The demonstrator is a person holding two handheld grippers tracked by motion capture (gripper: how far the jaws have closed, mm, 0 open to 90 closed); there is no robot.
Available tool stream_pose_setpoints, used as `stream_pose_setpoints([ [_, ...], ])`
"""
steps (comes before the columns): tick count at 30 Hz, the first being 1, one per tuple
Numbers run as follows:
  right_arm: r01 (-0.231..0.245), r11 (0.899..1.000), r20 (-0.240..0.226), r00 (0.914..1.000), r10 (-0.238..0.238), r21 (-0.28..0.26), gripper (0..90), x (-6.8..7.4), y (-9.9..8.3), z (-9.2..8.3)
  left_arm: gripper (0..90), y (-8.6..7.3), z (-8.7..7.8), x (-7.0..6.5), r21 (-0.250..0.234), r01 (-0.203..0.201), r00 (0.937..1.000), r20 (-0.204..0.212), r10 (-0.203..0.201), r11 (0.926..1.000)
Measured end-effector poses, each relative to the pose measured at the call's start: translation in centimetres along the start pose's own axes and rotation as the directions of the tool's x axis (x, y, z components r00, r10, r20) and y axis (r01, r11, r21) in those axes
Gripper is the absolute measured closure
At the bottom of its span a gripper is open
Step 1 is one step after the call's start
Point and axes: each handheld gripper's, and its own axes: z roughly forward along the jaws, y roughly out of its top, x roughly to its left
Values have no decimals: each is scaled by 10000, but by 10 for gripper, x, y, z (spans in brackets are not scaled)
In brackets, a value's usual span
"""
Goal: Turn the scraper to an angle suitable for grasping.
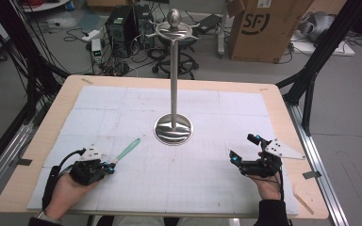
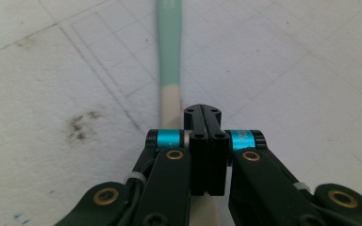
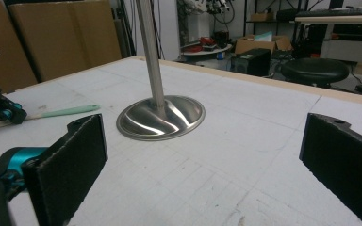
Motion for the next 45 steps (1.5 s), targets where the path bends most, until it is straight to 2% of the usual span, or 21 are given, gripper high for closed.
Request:
stream_pose_setpoints([
  [3, 27, 10000, 5, 10000, -27, 37, 2, 0, 0, 1, 899, -2, -1, 11, -125, -226, 9996, 138, 228, 9997],
  [11, 35, 9999, 19, 10000, -35, 112, 2, 1, -1, 2, 899, 1, 3, 30, -320, -326, 9989, -349, 315, 9990],
  [16, 36, 9999, -11, 10000, -35, 151, 2, 1, -1, 3, 899, 1, 4, 33, -427, -371, 9984, -432, 352, 9984],
  [19, 69, 9999, -19, 10000, -69, 120, 2, 1, -1, 3, 897, 1, 1, 32, -709, -373, 9992, -194, 360, 9968],
  [22, 41, 10000, -8, 10000, -41, 75, 2, 0, -1, 2, 894, 4, -9, 31, -1553, -471, 9988, 56, 485, 9867],
  [25, 22, 10000, -12, 10000, -22, 77, 2, 0, -1, 2, 810, 6, -20, 32, -2312, -239, 9974, 600, 387, 9726],
  [29, 23, 10000, -32, 10000, -23, 83, 2, 0, -1, 2, 712, 7, -27, 33, -2798, -237, 9955, 815, 483, 9598],
  [34, -2, 10000, -4, 10000, 2, 5, 2, 0, -1, 1, 557, 12, -34, 30, -3414, -826, 9872, 1008, 1238, 9363],
  [36, -21, 10000, 12, 10000, 21, -9, 2, -1, 0, 0, 492, 14, -37, 30, -3549, -1059, 9833, 1016, 1509, 9289],
  [39, -76, 10000, 47, 10000, 77, -58, 2, -2, 0, 0, 416, 18, -39, 32, -3403, -1345, 9769, 1116, 1820, 9306],
  [40, -79, 9999, 38, 10000, 79, -64, 2, -2, 0, 0, 393, 20, -40, 33, -3381, -1544, 9729, 1119, 2025, 9284],
  [42, -112, 9999, 54, 9999, 112, -68, 2, -2, 0, 0, 274, 24, -39, 33, -3218, -1711, 9703, 1091, 2160, 9312],
  [43, -85, 9999, 65, 9999, 86, -100, 2, -3, 0, 0, 246, 25, -39, 34, -3187, -1963, 9688, 827, 2335, 9273],
  [44, -126, 9999, 55, 9999, 127, -102, 2, -3, 0, 0, 231, 27, -38, 34, -3309, -2181, 9655, 636, 2523, 9181],
  [45, -154, 9998, 58, 9999, 155, -101, 2, -3, 0, 0, 204, 29, -38, 34, -3214, -2189, 9648, 699, 2536, 9213],
])
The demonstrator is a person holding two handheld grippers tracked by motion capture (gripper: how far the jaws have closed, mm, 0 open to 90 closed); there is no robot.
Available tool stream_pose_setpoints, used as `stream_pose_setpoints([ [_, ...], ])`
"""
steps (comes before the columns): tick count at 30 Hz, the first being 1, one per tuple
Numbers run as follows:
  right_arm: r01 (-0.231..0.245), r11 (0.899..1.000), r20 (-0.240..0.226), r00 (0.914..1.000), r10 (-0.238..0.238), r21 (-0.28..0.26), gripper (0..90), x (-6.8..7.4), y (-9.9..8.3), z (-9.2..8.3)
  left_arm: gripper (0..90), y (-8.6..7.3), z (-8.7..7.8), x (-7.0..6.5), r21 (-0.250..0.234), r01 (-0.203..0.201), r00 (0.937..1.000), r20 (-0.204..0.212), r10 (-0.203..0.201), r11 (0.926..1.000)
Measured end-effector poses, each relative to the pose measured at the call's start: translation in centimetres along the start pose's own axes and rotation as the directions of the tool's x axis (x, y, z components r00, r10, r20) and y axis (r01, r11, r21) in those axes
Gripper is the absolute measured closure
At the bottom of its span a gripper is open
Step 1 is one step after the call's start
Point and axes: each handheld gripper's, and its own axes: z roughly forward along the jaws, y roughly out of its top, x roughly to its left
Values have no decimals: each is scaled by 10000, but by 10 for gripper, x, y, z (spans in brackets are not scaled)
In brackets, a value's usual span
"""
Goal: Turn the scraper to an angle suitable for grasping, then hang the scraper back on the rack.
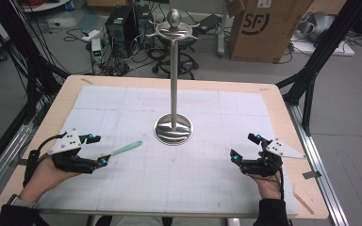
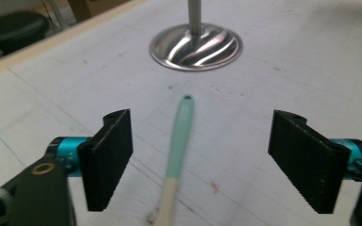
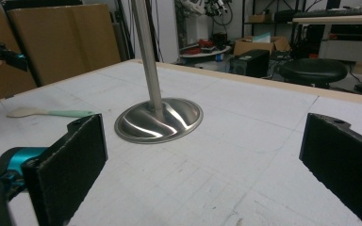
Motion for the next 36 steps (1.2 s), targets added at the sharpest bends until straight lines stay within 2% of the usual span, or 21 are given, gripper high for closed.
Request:
stream_pose_setpoints([
  [2, 12, 10000, -2, 10000, -12, -29, 2, -1, 0, 0, 193, 3, 1, 3, 399, 150, 9994, 308, -162, 9991],
  [3, 11, 10000, -19, 10000, -11, -42, 2, -1, 0, 0, 188, 4, 1, 5, 497, 27, 9994, 332, -43, 9988],
  [5, -13, 10000, -8, 10000, 13, -74, 2, -2, 0, 1, 164, 6, 1, 8, 548, -88, 9991, 416, 65, 9985],
  [9, -85, 9999, -48, 10000, 84, -114, 2, -3, 0, 1, 164, 11, 2, 18, 755, 4, 9971, 762, -62, 9971],
  [11, -168, 9998, -32, 9999, 168, -79, 2, -5, -1, 2, 165, 13, 3, 21, 887, -173, 9961, 874, 95, 9959],
  [14, -152, 9999, -102, 9998, 152, -72, 2, -4, 0, 4, 179, 16, 5, 22, 1362, -539, 9948, 932, 414, 9892],
  [17, -123, 9999, -110, 9999, 122, -87, 2, -5, 0, 5, 186, 19, 8, 24, 1563, -688, 9923, 1130, 514, 9853],
  [21, -148, 9998, -117, 9998, 147, -148, 2, -5, 0, 4, 189, 25, 14, 26, 2217, -1126, 9870, 1373, 833, 9686],
  [23, -150, 9998, -103, 9998, 148, -166, 2, -5, 1, 3, 195, 27, 18, 28, 2518, -1110, 9863, 1469, 755, 9614],
  [25, -183, 9997, -129, 9998, 181, -160, 2, -5, 0, 3, 199, 29, 23, 30, 2934, -1286, 9849, 1498, 873, 9473],
  [27, -195, 9997, -130, 9997, 193, -117, 2, -5, 0, 3, 209, 29, 28, 33, 3112, -1156, 9836, 1685, 650, 9433],
  [28, -168, 9998, -127, 9998, 167, -114, 2, -5, 0, 3, 207, 29, 31, 34, 3280, -1057, 9836, 1735, 502, 9387],
  [30, -179, 9998, -130, 9998, 178, -124, 2, -4, 0, 3, 213, 28, 36, 36, 3668, -1091, 9832, 1767, 460, 9239],
  [31, -189, 9997, -134, 9997, 187, -120, 2, -4, 0, 3, 216, 29, 39, 37, 3936, -1020, 9831, 1804, 320, 9136],
  [33, -185, 9998, -138, 9997, 183, -106, 2, -4, 0, 3, 216, 30, 45, 36, 4246, -865, 9830, 1834, 79, 9013],
  [35, -142, 9998, -142, 9998, 141, -100, 2, -5, 0, 3, 217, 33, 50, 35, 4378, -1064, 9814, 1908, 234, 8928],
  [36, -134, 9999, -149, 9998, 133, -99, 2, -5, 0, 3, 219, 35, 53, 35, 4560, -1104, 9783, 2066, 156, 8831],
])
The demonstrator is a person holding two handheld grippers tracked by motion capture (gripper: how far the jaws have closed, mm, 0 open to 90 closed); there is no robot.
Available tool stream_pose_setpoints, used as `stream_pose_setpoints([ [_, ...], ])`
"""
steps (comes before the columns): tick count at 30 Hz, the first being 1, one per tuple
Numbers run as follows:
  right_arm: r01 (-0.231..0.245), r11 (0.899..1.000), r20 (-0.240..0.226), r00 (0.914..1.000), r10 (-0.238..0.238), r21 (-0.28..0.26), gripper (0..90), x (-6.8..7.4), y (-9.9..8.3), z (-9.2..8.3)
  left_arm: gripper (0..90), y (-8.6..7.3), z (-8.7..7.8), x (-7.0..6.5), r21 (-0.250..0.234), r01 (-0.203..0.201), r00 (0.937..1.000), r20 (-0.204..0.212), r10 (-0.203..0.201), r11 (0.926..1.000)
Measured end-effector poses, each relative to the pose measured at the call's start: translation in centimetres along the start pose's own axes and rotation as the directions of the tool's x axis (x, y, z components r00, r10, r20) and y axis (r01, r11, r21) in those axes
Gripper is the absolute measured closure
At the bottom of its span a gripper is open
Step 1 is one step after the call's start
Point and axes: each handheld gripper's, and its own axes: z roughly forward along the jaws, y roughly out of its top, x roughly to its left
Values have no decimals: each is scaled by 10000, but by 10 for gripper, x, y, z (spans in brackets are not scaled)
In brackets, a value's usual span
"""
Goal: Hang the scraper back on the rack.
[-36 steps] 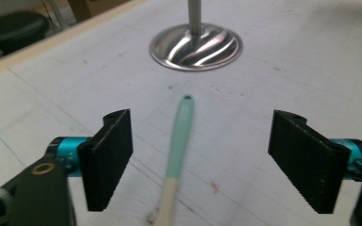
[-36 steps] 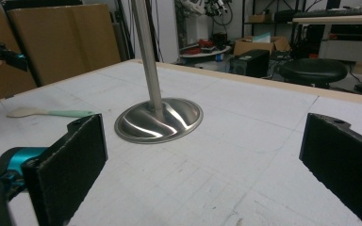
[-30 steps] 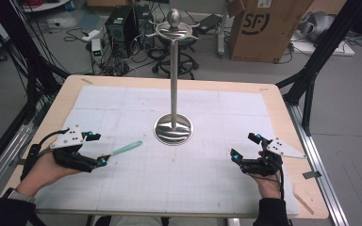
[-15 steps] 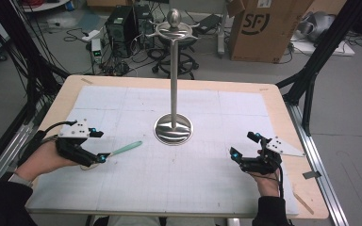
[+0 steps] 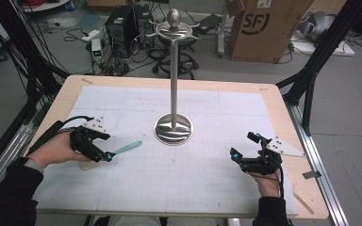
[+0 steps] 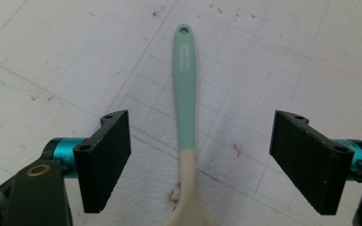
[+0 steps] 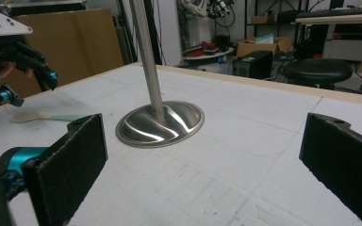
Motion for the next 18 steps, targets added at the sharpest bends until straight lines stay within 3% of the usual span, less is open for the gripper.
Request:
stream_pose_setpoints([
  [2, 8, 10000, -1, 10000, -8, -13, 2, 1, 0, 0, 224, 4, 3, 2, 355, -22, 10000, -28, 23, 9994],
  [5, -19, 10000, -31, 10000, 19, -50, 2, 1, 0, -1, 279, 8, 8, 5, 1198, -44, 9999, -153, 62, 9928],
  [8, -40, 10000, -76, 10000, 40, -8, 3, 0, 0, -1, 351, 12, 11, 6, 1990, -373, 9991, -101, 401, 9793],
  [9, -9, 10000, -99, 10000, 9, 1, 2, 0, 0, -1, 374, 13, 13, 5, 2067, -310, 9994, -102, 338, 9779],
  [11, 4, 10000, -90, 10000, -4, 34, 2, 1, 0, -1, 439, 15, 15, 4, 2498, -487, 9985, -119, 534, 9671],
  [18, 2, 10000, -66, 10000, -2, 31, 2, 1, 0, -2, 602, 16, 30, 1, 3469, -491, 9986, 5, 521, 9366],
])
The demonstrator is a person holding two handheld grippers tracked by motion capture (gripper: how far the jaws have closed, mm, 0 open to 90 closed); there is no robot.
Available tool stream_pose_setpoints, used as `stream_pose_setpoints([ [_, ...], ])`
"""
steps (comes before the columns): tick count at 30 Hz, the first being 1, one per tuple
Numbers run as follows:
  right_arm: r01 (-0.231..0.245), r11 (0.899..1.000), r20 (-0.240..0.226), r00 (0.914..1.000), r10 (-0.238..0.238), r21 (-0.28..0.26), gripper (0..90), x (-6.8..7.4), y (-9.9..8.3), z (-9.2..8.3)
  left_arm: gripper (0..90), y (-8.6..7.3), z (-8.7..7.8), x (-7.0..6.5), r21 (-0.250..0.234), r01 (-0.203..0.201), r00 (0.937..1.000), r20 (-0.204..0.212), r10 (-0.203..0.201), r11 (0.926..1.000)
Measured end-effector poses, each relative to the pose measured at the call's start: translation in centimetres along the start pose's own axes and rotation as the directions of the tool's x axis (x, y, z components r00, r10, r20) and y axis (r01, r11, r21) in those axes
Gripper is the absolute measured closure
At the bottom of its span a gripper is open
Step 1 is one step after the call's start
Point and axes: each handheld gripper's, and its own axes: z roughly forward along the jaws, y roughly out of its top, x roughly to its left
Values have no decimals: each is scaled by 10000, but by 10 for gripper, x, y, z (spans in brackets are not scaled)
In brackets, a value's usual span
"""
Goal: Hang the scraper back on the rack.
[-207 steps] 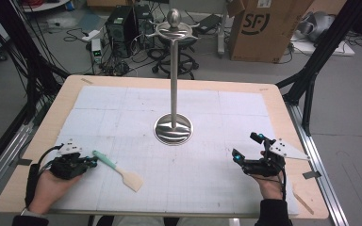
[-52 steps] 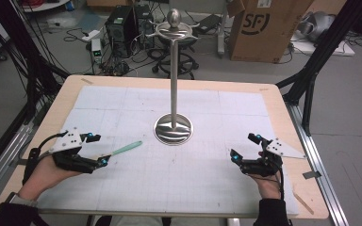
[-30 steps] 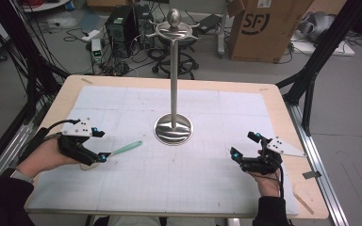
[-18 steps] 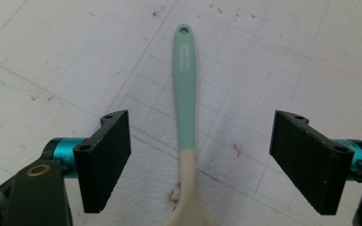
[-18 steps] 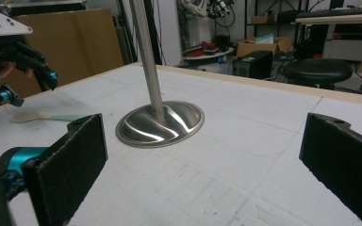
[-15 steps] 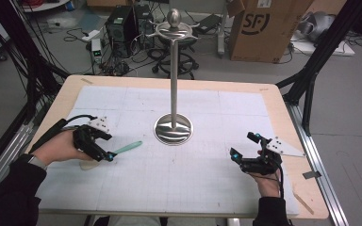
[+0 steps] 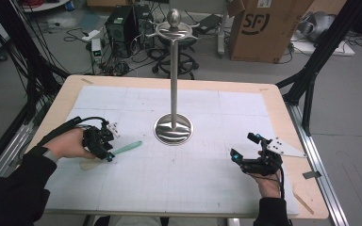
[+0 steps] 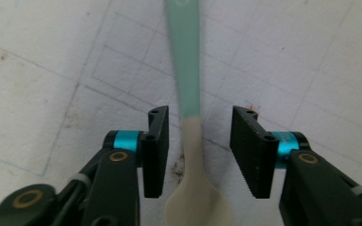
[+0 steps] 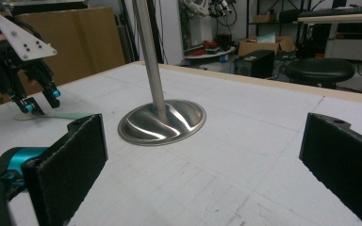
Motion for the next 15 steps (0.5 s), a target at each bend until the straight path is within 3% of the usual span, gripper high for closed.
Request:
stream_pose_setpoints([
  [8, -17, 10000, -35, 10000, 17, 49, 2, 0, 0, 0, 699, 0, 7, 1, 860, -104, 9997, -219, 124, 9962],
  [15, -6, 10000, -33, 10000, 6, 43, 2, 0, 0, 1, 762, 3, 9, -2, 1014, 223, 9997, -132, -211, 9946],
])
